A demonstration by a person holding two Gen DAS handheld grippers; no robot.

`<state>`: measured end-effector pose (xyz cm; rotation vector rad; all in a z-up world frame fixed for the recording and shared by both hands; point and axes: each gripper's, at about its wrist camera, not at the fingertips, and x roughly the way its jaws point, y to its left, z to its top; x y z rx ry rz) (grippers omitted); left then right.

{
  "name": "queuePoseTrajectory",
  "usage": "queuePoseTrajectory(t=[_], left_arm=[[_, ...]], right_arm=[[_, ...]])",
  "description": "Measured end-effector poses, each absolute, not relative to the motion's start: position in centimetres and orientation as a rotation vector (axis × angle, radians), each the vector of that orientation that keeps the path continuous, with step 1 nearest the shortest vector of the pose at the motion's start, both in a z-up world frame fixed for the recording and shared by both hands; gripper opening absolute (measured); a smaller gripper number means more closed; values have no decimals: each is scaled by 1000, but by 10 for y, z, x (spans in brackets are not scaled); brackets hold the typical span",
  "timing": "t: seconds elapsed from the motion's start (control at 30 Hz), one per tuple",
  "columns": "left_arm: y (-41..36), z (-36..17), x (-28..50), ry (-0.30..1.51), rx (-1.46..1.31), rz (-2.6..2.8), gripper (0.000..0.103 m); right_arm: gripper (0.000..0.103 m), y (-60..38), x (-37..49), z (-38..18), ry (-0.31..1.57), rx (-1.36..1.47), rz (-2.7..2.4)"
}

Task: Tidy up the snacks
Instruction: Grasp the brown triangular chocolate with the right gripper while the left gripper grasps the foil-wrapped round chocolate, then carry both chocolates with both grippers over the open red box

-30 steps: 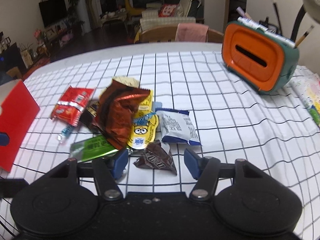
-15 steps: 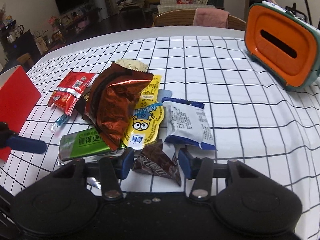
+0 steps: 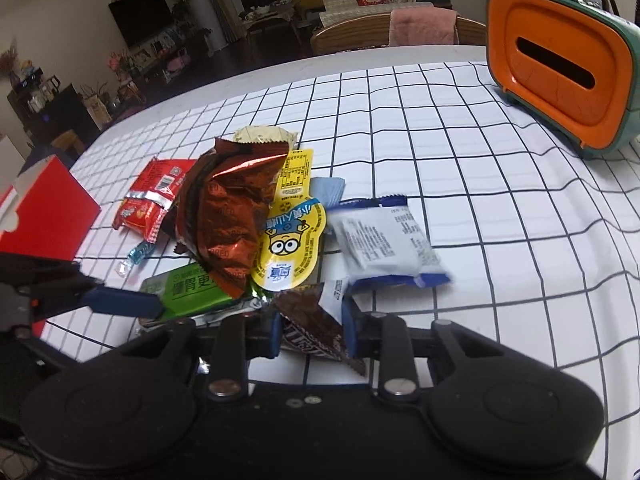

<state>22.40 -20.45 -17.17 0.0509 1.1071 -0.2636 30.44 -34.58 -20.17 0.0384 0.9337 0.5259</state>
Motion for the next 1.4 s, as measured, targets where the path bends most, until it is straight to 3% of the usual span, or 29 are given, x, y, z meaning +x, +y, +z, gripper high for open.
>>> queuePoseTrajectory(t=[0.03,0.07,0.23,0.53,0.7,1.4], left_arm=[[-206,-170,224,1111,52,-267,66],[-206,-168,223,1114,45,-275,65],[-207,-177,218,1146,51,-283,65],[-209,-188,228,1151,78,-264,56],[-209,-187,232,1141,83,-249,38],[-160,-147,188,1102,-27,-181,35]], right_arm=[[27,-347,303,-201,931,40,525],[27,-349,302,-199,928,42,524],[27,-356,297,-195,923,76,543],[27,-364,292,-190,912,121,535],[27,-365,288,-190,913,127,529],[27,-341,242,-144,863,81,559]])
